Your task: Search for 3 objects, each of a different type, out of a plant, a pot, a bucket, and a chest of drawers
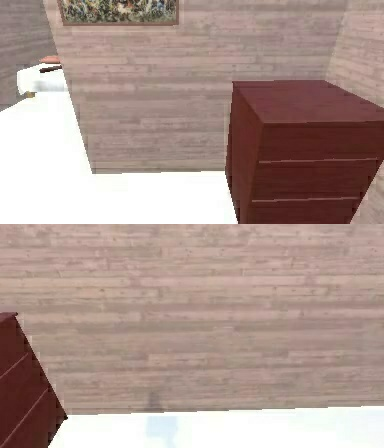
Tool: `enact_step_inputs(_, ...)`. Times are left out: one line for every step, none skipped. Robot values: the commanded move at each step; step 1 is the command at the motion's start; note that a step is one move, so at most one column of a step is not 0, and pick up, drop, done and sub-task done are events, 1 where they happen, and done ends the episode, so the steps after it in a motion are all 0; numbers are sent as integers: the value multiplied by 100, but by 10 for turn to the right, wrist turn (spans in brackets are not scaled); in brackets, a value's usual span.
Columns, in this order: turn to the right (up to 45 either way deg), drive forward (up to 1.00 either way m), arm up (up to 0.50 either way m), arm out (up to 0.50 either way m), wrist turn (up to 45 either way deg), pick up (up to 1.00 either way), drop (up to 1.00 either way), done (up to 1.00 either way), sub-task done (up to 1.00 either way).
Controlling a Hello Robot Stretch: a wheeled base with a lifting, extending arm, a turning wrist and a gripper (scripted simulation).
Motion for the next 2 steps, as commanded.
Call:
enact_step_inputs(-180,0,0,0,0,0,0,0,0)
enact_step_inputs(0,40,0,0,0,0,0,0,0)
